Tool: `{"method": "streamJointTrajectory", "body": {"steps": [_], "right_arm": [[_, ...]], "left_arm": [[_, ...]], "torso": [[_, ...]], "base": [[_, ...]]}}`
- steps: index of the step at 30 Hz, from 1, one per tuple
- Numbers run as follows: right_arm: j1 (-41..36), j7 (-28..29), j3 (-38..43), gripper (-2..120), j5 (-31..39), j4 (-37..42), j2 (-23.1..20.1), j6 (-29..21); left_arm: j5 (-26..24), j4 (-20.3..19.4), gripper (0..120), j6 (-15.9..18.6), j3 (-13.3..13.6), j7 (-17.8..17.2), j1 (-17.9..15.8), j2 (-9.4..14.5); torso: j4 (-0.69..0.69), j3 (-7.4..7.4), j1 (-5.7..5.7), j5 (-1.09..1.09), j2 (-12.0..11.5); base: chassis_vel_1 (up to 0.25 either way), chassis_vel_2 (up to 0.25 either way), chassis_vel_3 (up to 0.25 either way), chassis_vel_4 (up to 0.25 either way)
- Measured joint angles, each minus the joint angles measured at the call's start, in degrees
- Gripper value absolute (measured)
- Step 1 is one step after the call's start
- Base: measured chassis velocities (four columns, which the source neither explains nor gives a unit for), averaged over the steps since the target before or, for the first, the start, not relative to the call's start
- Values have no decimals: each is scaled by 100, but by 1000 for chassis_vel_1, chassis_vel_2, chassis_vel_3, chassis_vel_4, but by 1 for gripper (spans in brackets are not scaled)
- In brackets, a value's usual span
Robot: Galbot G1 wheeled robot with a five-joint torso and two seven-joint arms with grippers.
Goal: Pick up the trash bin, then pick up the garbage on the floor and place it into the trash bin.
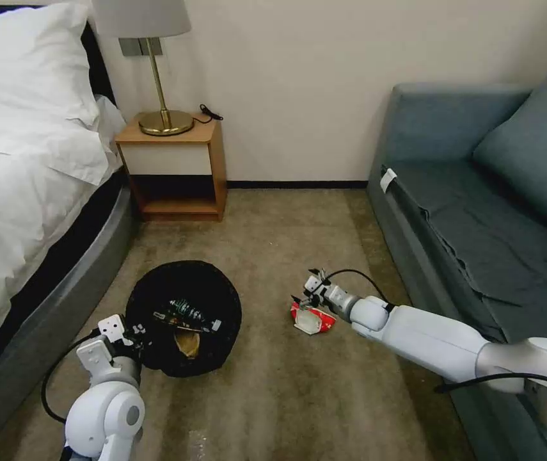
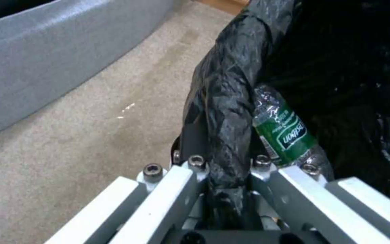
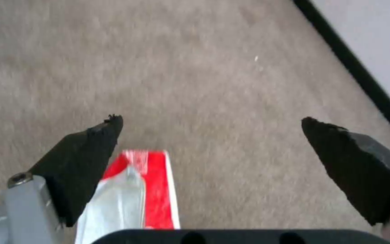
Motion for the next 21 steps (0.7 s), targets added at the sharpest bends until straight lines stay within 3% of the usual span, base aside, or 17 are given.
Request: {"method": "streamJointTrajectory", "body": {"steps": [4,21], "right_arm": [[-125,-213,7,100,-108,-648,381,153],[-483,-699,374,99,-445,-1872,934,360]], "left_arm": [[3,-45,3,-35,-39,2,53,9],[22,-113,3,-145,-87,18,173,44]], "torso": [[3,0,0,1,0],[1,0,0,0,0]], "base": [[0,0,0,0],[0,0,0,0]]}}
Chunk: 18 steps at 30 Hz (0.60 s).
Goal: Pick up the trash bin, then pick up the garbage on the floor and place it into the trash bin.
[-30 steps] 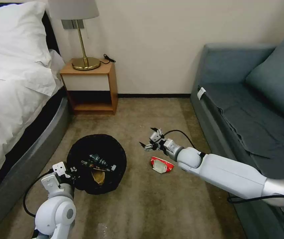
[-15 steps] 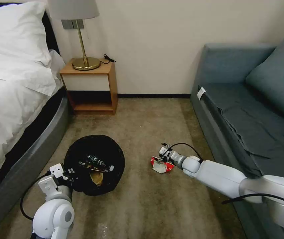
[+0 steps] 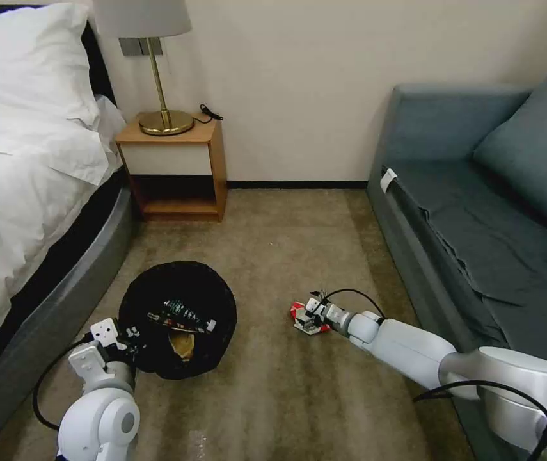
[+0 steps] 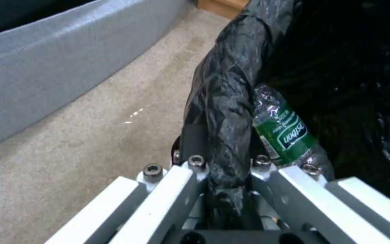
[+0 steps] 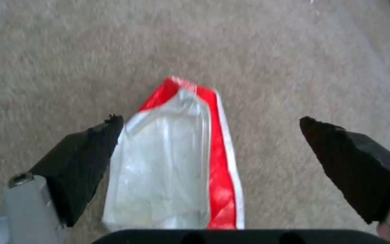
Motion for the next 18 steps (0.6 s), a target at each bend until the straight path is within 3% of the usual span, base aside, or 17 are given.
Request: {"method": "streamJointTrajectory", "body": {"steps": [10,18], "right_arm": [[-163,-300,330,92,-167,-585,184,108],[-288,-399,475,59,-229,-771,268,117]], "left_arm": [[14,-15,3,-62,0,0,23,0],[53,-12,3,-95,26,0,23,-16]], "torso": [[0,0,0,0,0],[0,0,0,0,0]], "base": [[0,0,0,0],[0,0,0,0]]}}
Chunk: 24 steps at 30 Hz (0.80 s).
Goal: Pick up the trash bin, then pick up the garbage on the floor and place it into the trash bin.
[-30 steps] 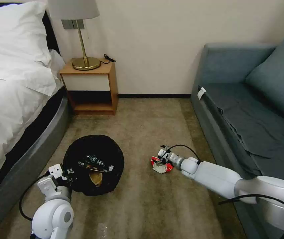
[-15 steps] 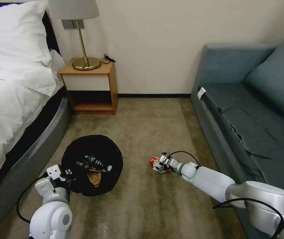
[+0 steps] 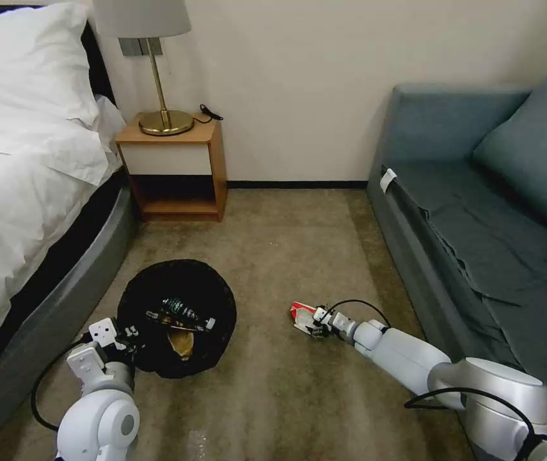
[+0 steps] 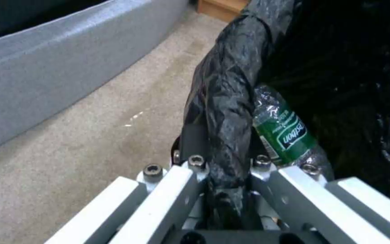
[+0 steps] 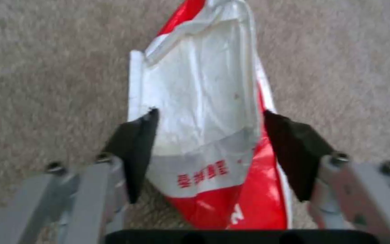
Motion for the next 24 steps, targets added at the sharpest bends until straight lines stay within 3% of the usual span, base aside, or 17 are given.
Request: {"method": "streamJointTrajectory", "body": {"steps": [7,12,19,24], "right_arm": [[-87,-62,172,47,-156,-161,92,70],[-106,-31,182,23,-159,-9,36,127],[-122,-32,148,0,-149,210,-136,208],[-151,48,166,0,-45,487,-334,234]], "left_arm": [[32,19,3,-68,-4,-1,37,6],[54,48,3,-89,3,-1,28,4],[56,52,3,-85,19,-1,17,-3],[55,44,3,-72,20,-1,12,-6]], "torso": [[1,0,0,-1,0],[1,0,0,0,1],[0,0,0,0,1],[1,0,0,2,1]], "base": [[0,0,0,0],[0,0,0,0],[0,0,0,0],[0,0,0,0]]}}
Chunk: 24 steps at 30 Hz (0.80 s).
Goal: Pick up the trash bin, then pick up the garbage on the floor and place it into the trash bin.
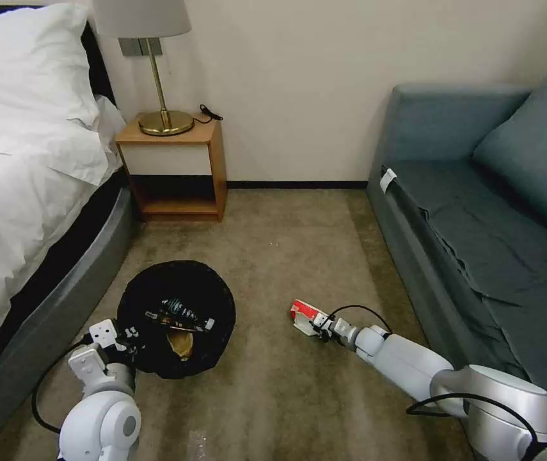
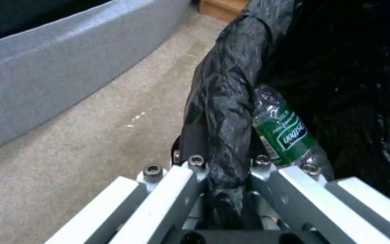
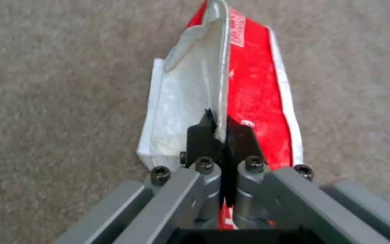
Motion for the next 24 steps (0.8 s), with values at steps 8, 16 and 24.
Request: {"method": "streamJointTrajectory", "body": {"steps": [8,16,24], "right_arm": [[193,367,644,0,153,1640,-1161,161],[370,829,1163,0,934,5095,-2049,-380],[579,1548,701,0,2074,7475,-2051,-884]], "left_arm": [[-24,-5,3,55,-4,1,-28,9],[-30,95,3,92,61,-6,-95,-14],[-48,238,3,125,148,-25,-217,-21]], "torso": [[-3,0,0,0,0],[1,0,0,-3,0],[0,0,0,-3,0]], "base": [[0,0,0,0],[0,0,0,0],[0,0,0,0]]}}
